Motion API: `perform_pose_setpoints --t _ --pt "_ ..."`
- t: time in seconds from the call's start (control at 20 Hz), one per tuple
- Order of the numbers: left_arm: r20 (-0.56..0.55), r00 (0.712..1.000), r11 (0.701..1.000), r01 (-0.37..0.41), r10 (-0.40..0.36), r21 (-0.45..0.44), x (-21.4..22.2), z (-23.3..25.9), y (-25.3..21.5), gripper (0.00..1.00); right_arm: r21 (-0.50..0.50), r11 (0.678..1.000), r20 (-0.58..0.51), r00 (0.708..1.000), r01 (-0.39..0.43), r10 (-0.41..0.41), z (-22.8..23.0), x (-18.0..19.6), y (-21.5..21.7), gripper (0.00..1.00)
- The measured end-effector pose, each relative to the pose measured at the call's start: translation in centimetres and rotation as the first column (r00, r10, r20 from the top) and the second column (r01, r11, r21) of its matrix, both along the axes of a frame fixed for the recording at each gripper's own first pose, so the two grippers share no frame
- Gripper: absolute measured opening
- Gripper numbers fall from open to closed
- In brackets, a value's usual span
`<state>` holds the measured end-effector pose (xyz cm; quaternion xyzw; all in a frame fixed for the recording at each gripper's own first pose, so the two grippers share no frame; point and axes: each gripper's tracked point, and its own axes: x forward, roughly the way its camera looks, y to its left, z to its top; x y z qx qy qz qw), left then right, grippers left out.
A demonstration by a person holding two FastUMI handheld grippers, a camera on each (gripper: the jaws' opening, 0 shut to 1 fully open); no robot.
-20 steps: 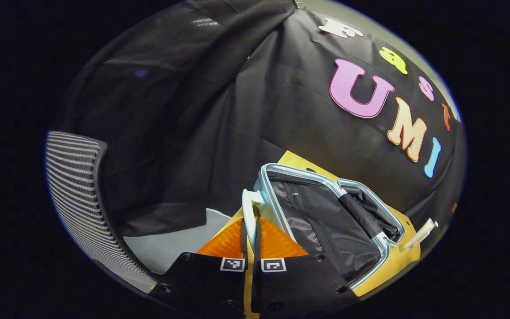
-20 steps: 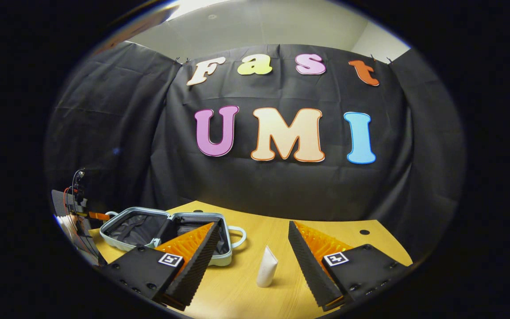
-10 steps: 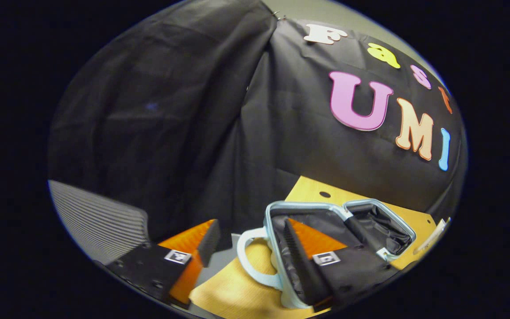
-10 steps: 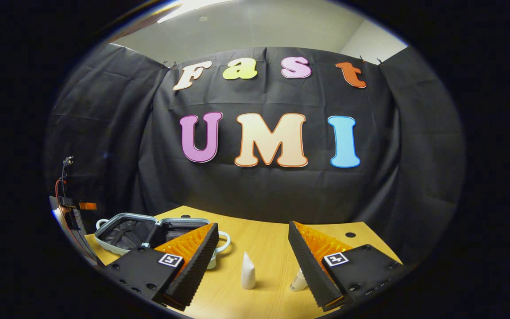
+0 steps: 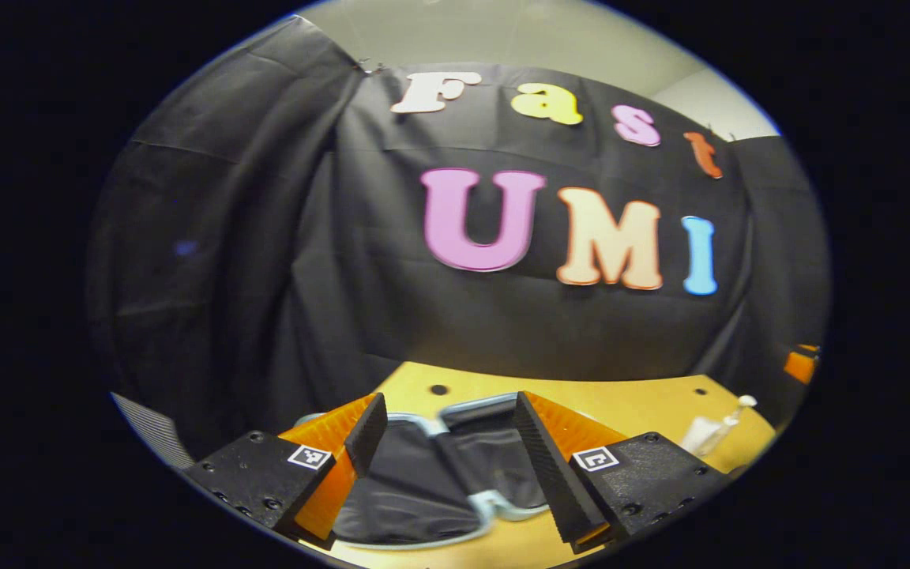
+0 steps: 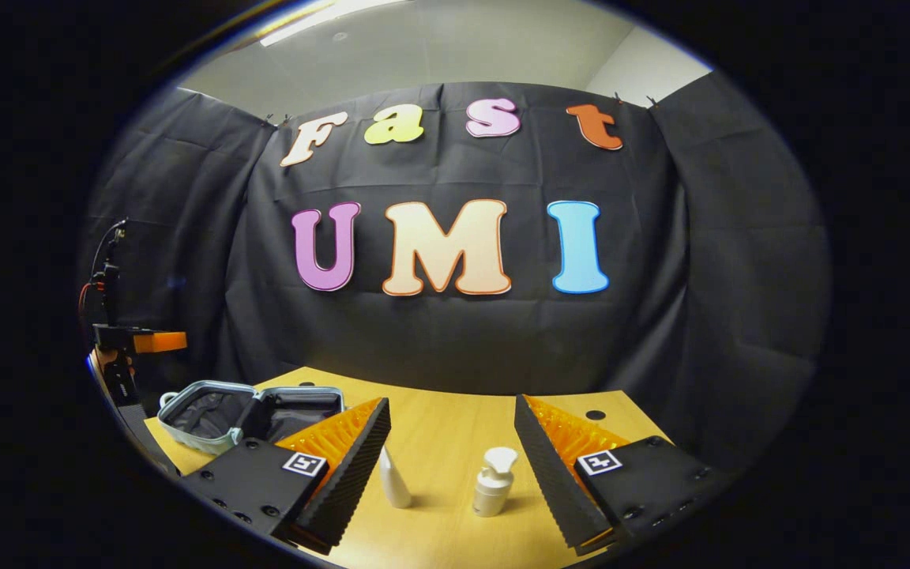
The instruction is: First open the suitcase, pack the skin care products into it, and then close the suitcase.
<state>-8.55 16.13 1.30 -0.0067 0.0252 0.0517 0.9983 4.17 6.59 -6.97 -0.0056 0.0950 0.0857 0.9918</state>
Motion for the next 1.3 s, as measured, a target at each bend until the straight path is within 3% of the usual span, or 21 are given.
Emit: perform_pose_setpoints --t 0.25,0.45,0.65,0.7,1.3 --pt "-0.073 0.978 0.981 0.194 -0.195 -0.021 2.5 -4.5 -13.7 0.95 -0.008 1.0 -0.043 0.999 0.0 -0.001 -2.0 0.0 -4.5 0.99" --pt "-0.177 0.935 0.951 0.295 -0.307 -0.092 3.9 -9.7 -22.1 0.95 -0.017 1.0 -0.087 0.996 -0.018 0.016 -4.3 0.5 -7.1 0.99" --pt "-0.247 0.895 0.928 0.352 -0.372 -0.123 4.6 -14.0 -27.3 0.92 -0.021 0.999 -0.138 0.989 -0.046 0.043 -6.8 1.1 -8.3 0.99" --pt "-0.262 0.888 0.925 0.357 -0.379 -0.129 4.7 -15.0 -28.0 0.95 -0.012 0.999 -0.147 0.988 -0.053 0.051 -7.3 1.1 -8.4 0.99" --pt "-0.412 0.858 0.95 0.249 -0.306 -0.187 8.0 -22.9 -29.9 0.94 -0.006 0.994 -0.257 0.961 -0.11 0.105 -12.5 1.1 -8.2 0.99"
